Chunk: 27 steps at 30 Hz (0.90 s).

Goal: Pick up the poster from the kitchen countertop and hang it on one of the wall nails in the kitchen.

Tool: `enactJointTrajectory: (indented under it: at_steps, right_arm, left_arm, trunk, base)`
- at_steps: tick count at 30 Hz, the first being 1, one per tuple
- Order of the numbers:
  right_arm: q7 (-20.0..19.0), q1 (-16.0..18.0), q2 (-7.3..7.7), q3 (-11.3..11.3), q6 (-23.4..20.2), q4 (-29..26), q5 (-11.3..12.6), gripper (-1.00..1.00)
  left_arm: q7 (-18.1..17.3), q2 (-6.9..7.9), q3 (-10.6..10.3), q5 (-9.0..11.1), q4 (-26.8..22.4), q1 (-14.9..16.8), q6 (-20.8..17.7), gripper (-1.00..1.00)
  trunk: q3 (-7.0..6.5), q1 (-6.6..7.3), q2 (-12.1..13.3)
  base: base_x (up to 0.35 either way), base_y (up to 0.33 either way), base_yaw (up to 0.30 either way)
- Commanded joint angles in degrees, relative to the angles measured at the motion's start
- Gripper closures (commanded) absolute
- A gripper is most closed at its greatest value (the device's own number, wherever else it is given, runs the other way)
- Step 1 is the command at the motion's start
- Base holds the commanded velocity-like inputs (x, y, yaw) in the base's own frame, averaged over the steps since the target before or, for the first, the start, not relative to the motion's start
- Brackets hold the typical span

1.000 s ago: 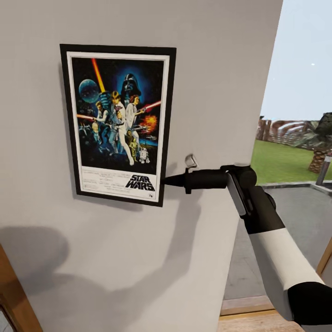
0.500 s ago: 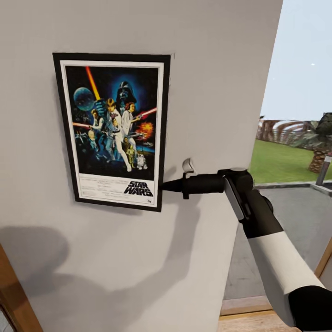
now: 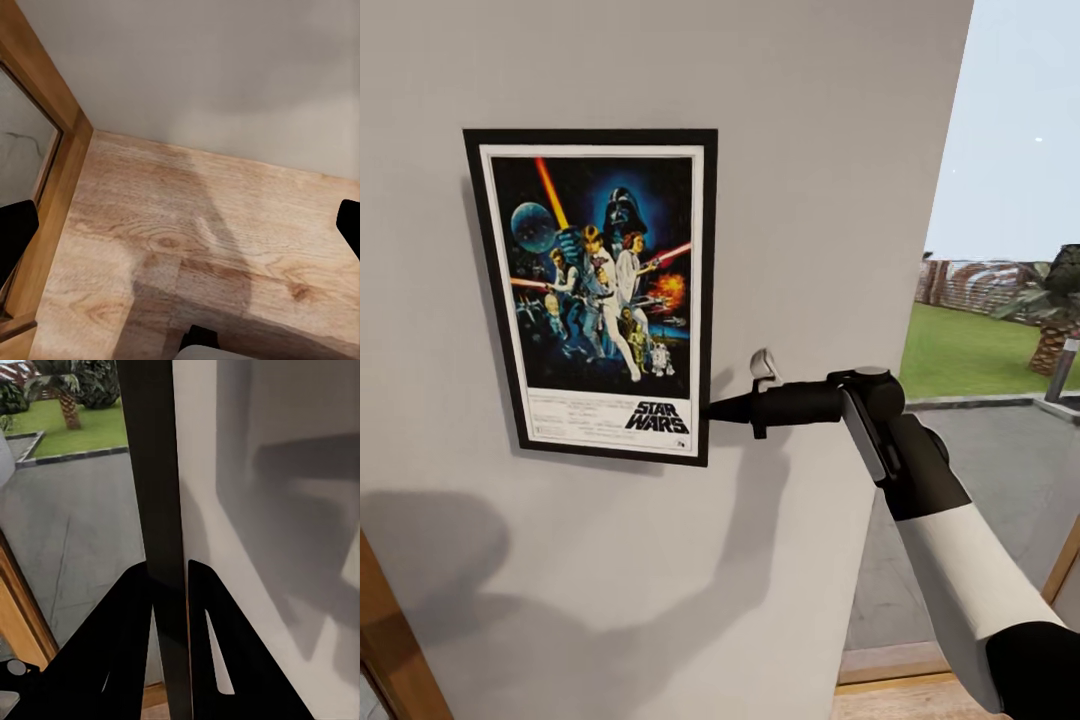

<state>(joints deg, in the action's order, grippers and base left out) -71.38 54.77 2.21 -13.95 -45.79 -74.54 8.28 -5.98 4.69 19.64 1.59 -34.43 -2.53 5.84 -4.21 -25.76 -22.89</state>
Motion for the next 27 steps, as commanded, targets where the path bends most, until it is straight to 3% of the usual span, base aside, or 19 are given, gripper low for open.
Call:
enactJointTrajectory:
  at_steps: [1,27]
  right_arm:
    - [0.0,0.0,0.06,-0.1,-0.5,0.0,0.4,1.00]
    - [0.0,0.1,0.34,0.7,-1.0,0.0,0.6,1.00]
  left_arm:
    - [-0.4,-0.03,0.2,0.2,0.0,0.0,0.0,-1.00]
    - [-0.4,-0.03,0.2,0.1,0.0,0.0,0.0,-1.00]
  trunk:
    - [0.01,-0.02,0.0]
    - [0.01,-0.02,0.0]
  base:
    - [0.000,0.000,0.000]
    - [0.000,0.000,0.000]
